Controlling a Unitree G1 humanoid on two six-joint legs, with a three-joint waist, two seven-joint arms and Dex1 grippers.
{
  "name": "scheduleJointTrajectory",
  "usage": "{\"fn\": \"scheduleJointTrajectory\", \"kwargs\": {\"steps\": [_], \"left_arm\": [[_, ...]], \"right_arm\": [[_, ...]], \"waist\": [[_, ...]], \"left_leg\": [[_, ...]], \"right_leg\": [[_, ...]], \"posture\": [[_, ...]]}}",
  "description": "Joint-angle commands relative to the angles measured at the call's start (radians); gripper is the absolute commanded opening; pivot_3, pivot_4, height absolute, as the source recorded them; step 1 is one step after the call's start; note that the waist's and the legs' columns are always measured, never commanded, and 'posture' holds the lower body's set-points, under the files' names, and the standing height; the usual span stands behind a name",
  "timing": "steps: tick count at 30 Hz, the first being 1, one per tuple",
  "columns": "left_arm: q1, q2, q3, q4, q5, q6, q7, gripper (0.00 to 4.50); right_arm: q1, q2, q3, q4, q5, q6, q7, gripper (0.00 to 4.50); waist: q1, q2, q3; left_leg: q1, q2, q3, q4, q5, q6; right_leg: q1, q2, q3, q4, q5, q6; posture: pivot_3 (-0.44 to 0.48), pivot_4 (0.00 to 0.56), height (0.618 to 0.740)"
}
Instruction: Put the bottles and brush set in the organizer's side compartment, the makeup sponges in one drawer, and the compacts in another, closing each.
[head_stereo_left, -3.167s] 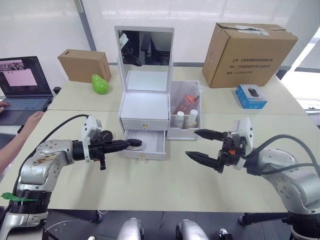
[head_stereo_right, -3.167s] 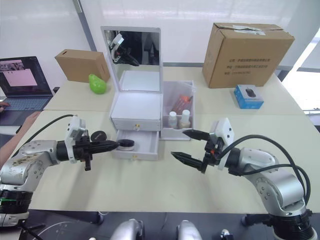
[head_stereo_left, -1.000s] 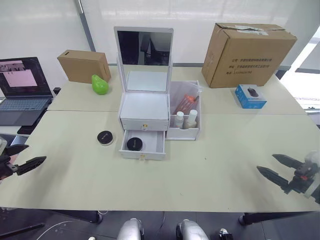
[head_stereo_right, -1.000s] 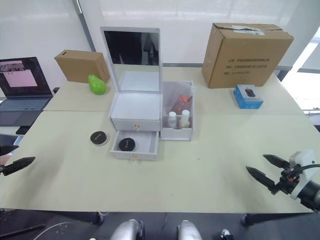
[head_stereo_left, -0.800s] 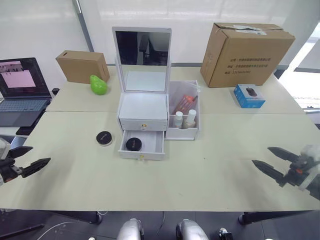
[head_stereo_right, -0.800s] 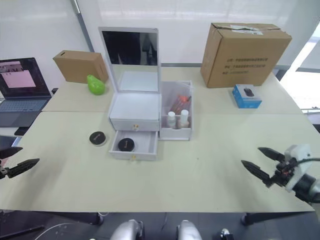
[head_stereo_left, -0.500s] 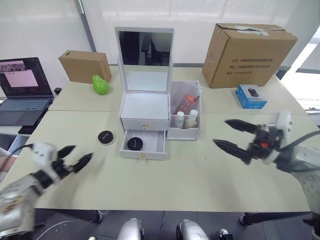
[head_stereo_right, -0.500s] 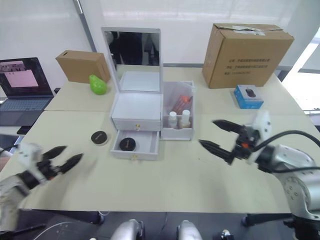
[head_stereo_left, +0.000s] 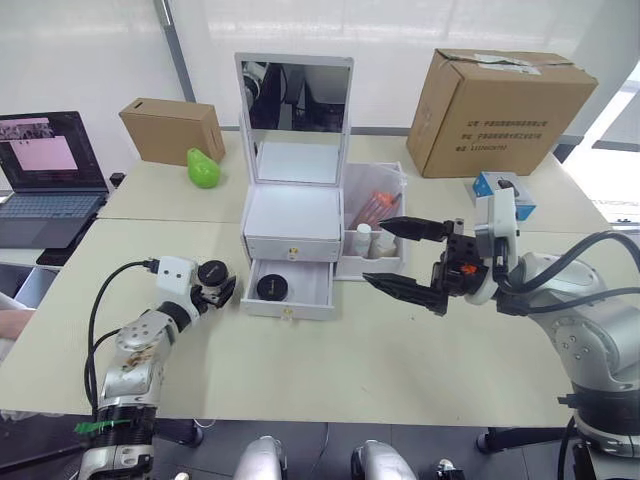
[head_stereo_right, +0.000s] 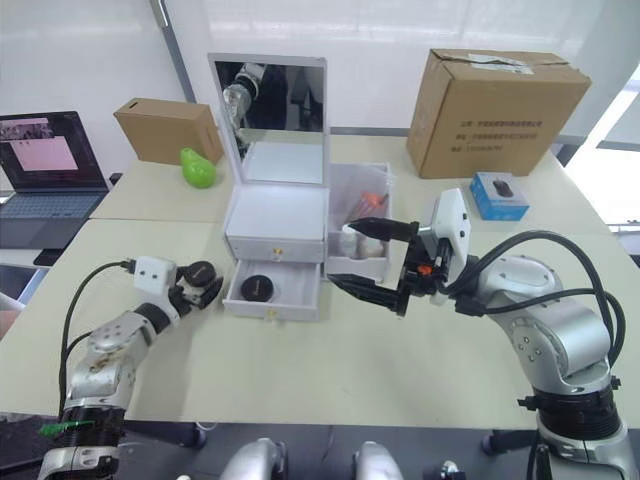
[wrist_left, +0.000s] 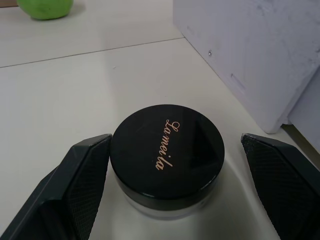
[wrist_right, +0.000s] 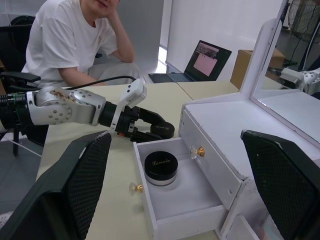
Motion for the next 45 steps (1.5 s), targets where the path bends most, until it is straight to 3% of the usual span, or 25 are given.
{"fn": "scheduleJointTrajectory", "kwargs": {"steps": [1,5,11,20,28,32,36,40,45], "left_arm": [[-0.026,-0.003,0.001,0.011,0.015,-0.015,0.034,4.42],[-0.029,-0.016,-0.002,-0.003,0.001,0.002,0.036,4.42],[-0.025,-0.028,0.016,-0.033,-0.032,-0.002,0.026,2.92],[0.001,-0.001,0.064,-0.098,-0.077,-0.024,0.011,2.91],[0.126,0.166,0.094,-0.388,-0.274,0.024,-0.285,2.91],[0.145,0.249,0.022,-0.488,-0.336,0.116,-0.403,2.91],[0.071,0.263,-0.120,-0.544,-0.328,0.195,-0.441,2.91],[0.008,0.218,-0.245,-0.526,-0.263,0.217,-0.410,2.91],[-0.032,0.139,-0.302,-0.507,-0.216,0.232,-0.335,2.91]], "right_arm": [[-0.012,0.003,-0.002,-0.030,0.006,-0.006,0.000,4.50],[-0.011,0.008,0.004,-0.037,0.001,-0.007,-0.005,4.50],[-0.005,0.010,0.015,-0.032,-0.008,-0.017,-0.007,4.50],[-0.002,0.023,0.030,-0.023,-0.027,-0.021,-0.006,4.50],[0.008,0.025,0.029,-0.020,-0.040,-0.017,-0.006,4.50],[0.007,0.025,0.031,-0.007,-0.046,-0.020,0.000,4.50],[0.006,0.029,0.035,0.000,-0.053,-0.021,0.005,4.50],[0.009,0.031,0.034,-0.007,-0.053,-0.017,0.002,4.50],[0.019,0.026,0.021,-0.028,-0.045,-0.006,-0.013,4.50]], "waist": [[-0.001,0.000,0.000],[-0.001,0.000,0.000],[0.001,0.000,0.000],[0.000,0.000,0.000],[-0.005,0.001,0.000],[-0.002,0.001,0.001],[0.003,0.001,0.001],[0.000,0.001,0.001],[-0.003,0.002,0.001]], "left_leg": [[0.000,0.000,0.000,0.000,0.000,0.000],[0.000,0.000,0.000,0.000,0.000,0.000],[0.000,0.000,0.000,0.001,0.000,0.000],[0.000,0.000,0.000,0.001,0.000,0.000],[0.000,0.001,0.001,-0.001,0.000,0.000],[0.000,0.001,0.001,-0.001,0.000,0.000],[0.000,0.000,0.001,-0.001,0.000,0.000],[0.000,0.000,0.001,-0.001,0.000,0.000],[0.000,0.000,0.000,-0.001,0.000,0.000]], "right_leg": [[0.000,0.000,0.000,0.000,0.000,0.000],[0.000,0.000,0.000,0.000,0.000,0.000],[0.000,-0.001,0.000,0.000,0.000,0.000],[0.000,0.000,0.000,0.000,0.000,0.000],[0.000,-0.001,0.000,0.000,0.000,-0.001],[0.000,-0.002,0.000,-0.001,0.000,-0.001],[0.000,-0.002,0.000,-0.001,0.000,-0.001],[0.000,-0.001,0.000,-0.001,0.000,0.000],[0.000,0.002,0.001,-0.001,0.000,0.000]], "posture": [[0.000,0.150,0.740],[0.000,0.150,0.740],[0.000,0.150,0.740],[0.000,0.150,0.740],[0.000,0.150,0.740],[0.000,0.150,0.740],[0.000,0.150,0.740],[0.000,0.150,0.740],[0.000,0.150,0.740]]}}
